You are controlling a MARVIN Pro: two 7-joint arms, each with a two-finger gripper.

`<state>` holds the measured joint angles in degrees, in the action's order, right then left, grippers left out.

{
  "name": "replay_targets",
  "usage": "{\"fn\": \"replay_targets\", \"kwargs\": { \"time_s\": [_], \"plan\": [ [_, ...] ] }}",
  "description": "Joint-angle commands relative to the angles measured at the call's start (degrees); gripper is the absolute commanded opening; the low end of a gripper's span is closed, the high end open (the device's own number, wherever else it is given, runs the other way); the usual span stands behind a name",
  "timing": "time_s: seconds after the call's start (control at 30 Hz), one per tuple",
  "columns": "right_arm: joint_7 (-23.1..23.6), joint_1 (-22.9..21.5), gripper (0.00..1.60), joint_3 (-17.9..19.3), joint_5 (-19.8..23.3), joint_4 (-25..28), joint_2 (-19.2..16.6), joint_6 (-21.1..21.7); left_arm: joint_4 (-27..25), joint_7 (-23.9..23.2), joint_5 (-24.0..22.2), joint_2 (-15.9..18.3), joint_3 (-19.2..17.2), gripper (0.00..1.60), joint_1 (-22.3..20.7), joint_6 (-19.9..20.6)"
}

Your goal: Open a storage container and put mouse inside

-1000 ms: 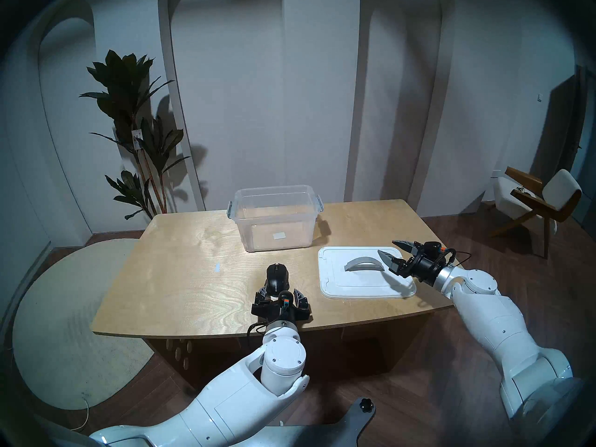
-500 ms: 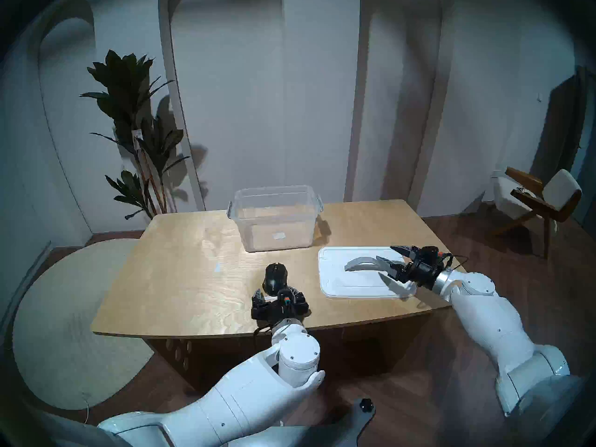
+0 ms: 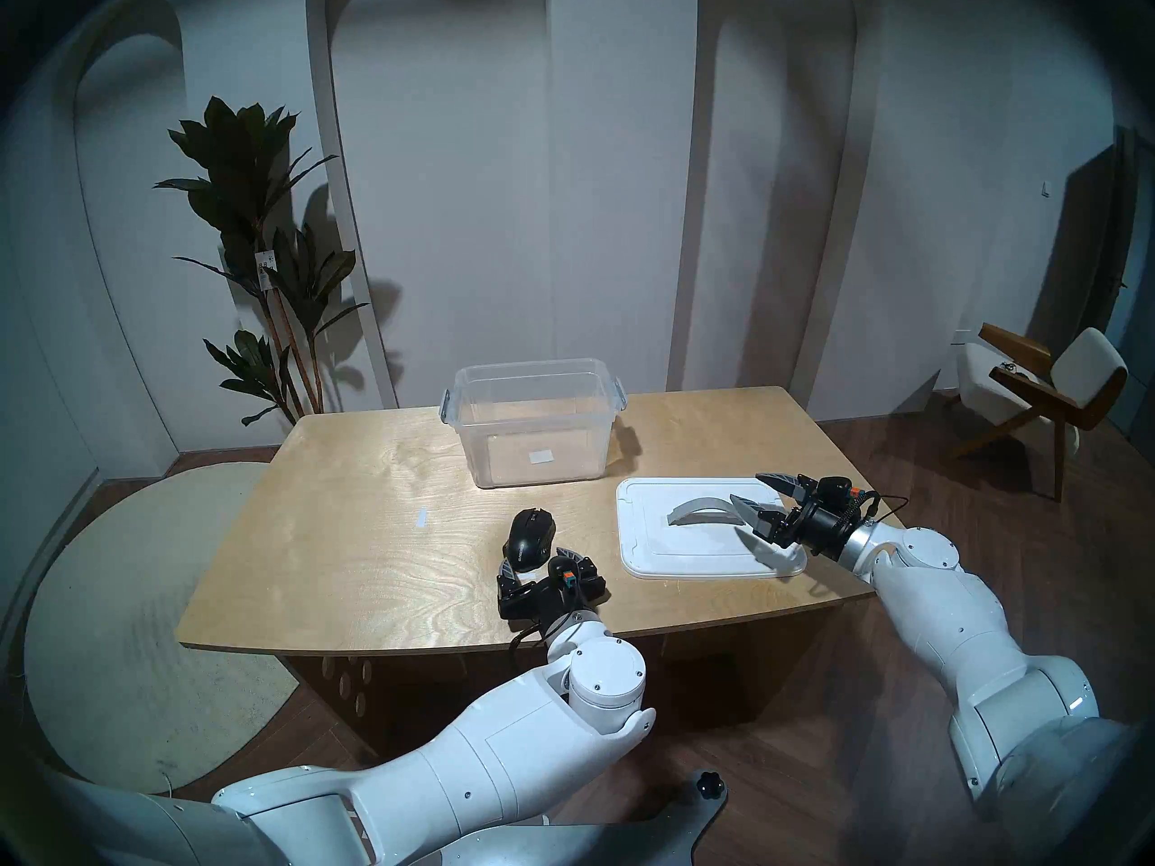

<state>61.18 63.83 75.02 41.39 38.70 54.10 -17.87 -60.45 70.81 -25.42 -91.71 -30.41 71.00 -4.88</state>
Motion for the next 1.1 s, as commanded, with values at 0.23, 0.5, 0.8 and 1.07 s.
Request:
{"fn": "replay_targets", "kwargs": {
  "time_s": [0.23,0.5,0.8,1.07],
  "plan": [
    [1.4,-2.6,1.60,0.4,0.2,-0.2,0.3,-1.1,-1.8,-2.3,4.6,9.9,-0.2,1.60,3.3,0.8],
    [1.9,-2.8,1.60,0.5,0.1,-0.6,0.4,-1.2,-7.0,-9.8,4.1,13.4,-3.3,1.60,4.2,1.3],
    [2.2,-2.9,1.60,0.6,0.1,-0.9,0.5,-1.3,-12.8,-19.9,3.7,18.6,-5.1,1.60,2.3,5.5],
    [2.5,-3.2,1.60,0.6,0.1,-1.3,0.6,-1.5,-15.9,-28.7,-1.9,23.7,-8.5,1.60,1.1,10.4]
  ]
}}
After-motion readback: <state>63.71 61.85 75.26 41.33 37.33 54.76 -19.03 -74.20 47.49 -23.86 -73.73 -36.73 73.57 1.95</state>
